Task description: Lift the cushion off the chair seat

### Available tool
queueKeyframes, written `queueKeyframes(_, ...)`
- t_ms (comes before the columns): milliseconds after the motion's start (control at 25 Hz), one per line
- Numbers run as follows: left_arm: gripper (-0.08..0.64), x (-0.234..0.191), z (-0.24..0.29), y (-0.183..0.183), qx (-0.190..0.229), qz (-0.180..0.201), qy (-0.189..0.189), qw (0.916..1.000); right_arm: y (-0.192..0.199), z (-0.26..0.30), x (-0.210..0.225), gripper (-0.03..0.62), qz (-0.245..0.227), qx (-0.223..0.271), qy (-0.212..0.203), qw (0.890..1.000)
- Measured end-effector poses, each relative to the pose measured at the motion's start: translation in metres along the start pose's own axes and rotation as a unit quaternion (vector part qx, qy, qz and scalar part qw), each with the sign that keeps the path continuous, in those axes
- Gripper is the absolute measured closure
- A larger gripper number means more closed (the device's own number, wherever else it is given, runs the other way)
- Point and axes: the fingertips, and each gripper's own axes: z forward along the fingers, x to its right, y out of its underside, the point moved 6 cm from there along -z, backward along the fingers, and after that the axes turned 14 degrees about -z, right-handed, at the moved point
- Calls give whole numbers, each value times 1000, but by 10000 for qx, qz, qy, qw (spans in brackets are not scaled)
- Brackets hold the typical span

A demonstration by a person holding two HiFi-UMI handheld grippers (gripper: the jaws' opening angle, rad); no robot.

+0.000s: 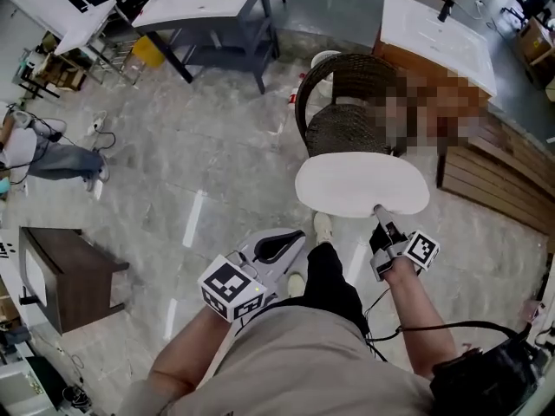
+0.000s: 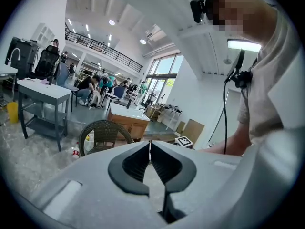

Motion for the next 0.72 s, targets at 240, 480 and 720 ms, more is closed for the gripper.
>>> queueKeyframes(240, 551, 23, -41, 18, 166, -14, -15, 9999, 14, -48, -59, 552, -248, 22, -343, 9991)
queueKeyframes(480, 551, 34, -87, 34, 435, -27, -71, 9990, 41, -87, -117, 552, -420, -6, -659, 9969)
queueKeyframes(720, 551, 41, -115, 51, 504, -59, -82, 9987, 73, -124, -159, 552, -367, -11, -825, 9959)
